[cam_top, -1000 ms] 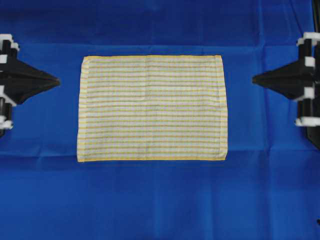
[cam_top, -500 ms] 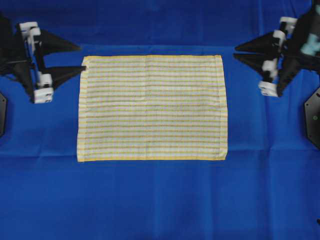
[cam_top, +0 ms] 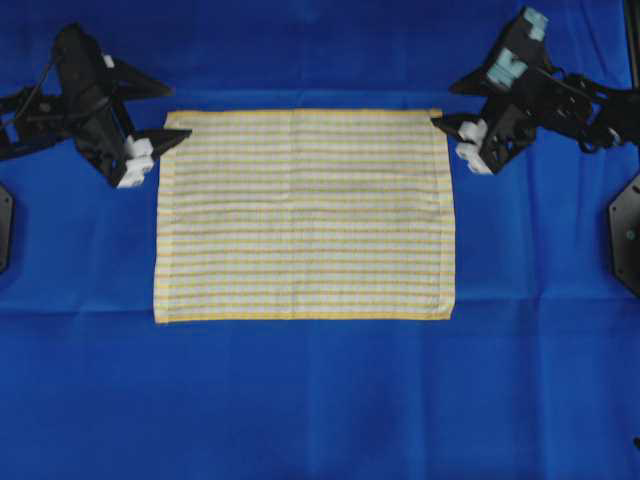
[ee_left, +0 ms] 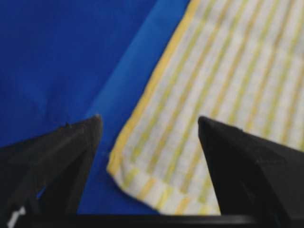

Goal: Fold the yellow towel.
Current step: 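Move both grippers to the towel's top corners and pinch them, then pull the top edge down toward the bottom edge with both grippers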

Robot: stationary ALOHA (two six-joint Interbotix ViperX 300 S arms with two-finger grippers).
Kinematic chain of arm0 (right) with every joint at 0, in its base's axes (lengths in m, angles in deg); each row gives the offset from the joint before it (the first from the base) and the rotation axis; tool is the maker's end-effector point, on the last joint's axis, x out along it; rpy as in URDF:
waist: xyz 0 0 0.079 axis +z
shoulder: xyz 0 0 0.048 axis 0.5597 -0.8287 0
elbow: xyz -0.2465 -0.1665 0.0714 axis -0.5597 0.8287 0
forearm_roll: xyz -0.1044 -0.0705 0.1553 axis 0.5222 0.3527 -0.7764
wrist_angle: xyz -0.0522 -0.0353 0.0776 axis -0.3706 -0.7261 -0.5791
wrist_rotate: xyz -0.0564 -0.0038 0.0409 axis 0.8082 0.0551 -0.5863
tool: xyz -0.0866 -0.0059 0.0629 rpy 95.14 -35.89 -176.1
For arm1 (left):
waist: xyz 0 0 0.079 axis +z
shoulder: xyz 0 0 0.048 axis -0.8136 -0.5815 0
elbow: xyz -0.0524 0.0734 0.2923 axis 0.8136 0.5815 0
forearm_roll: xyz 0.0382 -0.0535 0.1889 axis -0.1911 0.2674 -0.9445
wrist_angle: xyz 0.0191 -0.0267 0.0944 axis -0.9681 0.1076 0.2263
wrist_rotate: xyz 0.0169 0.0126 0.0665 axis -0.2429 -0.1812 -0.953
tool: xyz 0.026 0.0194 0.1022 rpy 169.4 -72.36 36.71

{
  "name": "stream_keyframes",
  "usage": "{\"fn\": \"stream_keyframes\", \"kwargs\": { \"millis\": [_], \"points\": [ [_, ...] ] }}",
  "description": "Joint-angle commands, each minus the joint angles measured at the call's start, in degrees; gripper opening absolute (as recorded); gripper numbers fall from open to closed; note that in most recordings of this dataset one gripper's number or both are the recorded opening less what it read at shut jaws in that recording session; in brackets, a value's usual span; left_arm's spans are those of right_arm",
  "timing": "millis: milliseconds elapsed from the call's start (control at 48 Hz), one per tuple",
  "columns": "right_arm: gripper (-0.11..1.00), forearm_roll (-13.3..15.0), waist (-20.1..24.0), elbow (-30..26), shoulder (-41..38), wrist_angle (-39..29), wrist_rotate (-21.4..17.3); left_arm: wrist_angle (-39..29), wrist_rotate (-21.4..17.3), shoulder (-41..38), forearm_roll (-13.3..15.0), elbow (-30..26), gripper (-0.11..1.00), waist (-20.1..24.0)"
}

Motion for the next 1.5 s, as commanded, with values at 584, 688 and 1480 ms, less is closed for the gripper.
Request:
{"fn": "stream_keyframes", "kwargs": {
  "millis": [584,688,1480],
  "points": [
    [0.11,-1.76,-0.88,-4.31,-9.76,2.72,0.09,-1.58,-0.09,-9.58,0.62,-2.02,0.05,4.13],
    [0.05,-1.93,-0.18,-4.13,-9.67,2.81,0.0,-2.02,-0.09,-10.2,0.62,-2.37,0.02,4.13],
    [0.05,-4.75,0.79,-1.93,-0.35,1.85,0.0,-7.73,-1.41,2.55,0.62,-2.9,0.02,4.04]
  ]
}}
